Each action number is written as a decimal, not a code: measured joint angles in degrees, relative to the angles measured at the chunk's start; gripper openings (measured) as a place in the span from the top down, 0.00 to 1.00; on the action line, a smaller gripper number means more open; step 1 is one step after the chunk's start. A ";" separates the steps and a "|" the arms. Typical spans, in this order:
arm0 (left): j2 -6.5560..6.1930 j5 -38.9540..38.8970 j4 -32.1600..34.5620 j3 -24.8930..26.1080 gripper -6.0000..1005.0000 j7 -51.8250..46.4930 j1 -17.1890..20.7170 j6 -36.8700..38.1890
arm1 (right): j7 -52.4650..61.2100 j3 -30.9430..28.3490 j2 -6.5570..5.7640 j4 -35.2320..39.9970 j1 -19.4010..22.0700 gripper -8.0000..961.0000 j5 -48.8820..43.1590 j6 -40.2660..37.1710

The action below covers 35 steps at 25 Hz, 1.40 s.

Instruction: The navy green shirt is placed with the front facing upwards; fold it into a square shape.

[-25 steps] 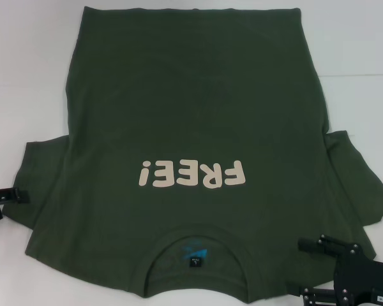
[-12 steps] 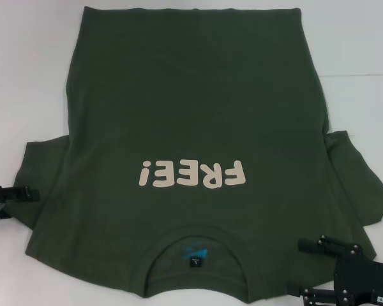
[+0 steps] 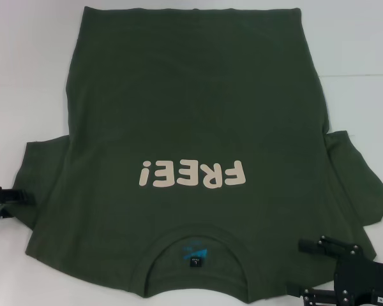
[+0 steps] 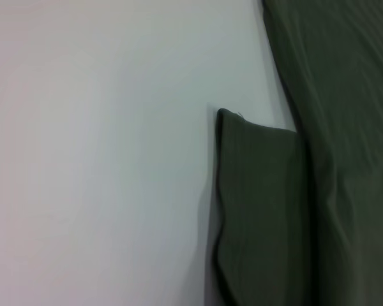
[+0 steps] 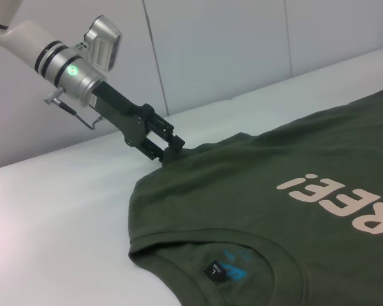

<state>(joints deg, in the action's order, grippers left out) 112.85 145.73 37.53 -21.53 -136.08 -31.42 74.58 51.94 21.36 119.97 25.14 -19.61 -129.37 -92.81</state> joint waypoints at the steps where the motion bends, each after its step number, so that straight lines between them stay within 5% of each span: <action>1: 0.09 0.00 0.01 -0.42 0.23 -0.01 0.00 -0.29 | 0.00 0.00 0.00 0.00 -0.02 0.05 0.00 0.00; 16: 0.46 0.01 -0.07 -1.07 0.81 -0.19 0.12 -1.50 | 0.00 0.00 0.00 0.00 -0.11 0.05 0.00 -0.35; 26: 0.44 -0.54 0.15 -0.83 0.97 1.11 0.08 -1.65 | 0.00 0.00 0.00 0.00 -0.25 0.05 0.00 -0.44; 35: -0.56 -0.80 3.30 1.57 0.95 1.14 0.35 -1.82 | 0.00 0.00 -0.09 0.00 -0.34 0.05 0.00 -0.44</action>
<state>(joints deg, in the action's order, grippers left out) 112.29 144.93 40.83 -19.95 -134.94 -31.07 72.75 51.94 21.36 119.88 25.13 -19.96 -129.37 -93.26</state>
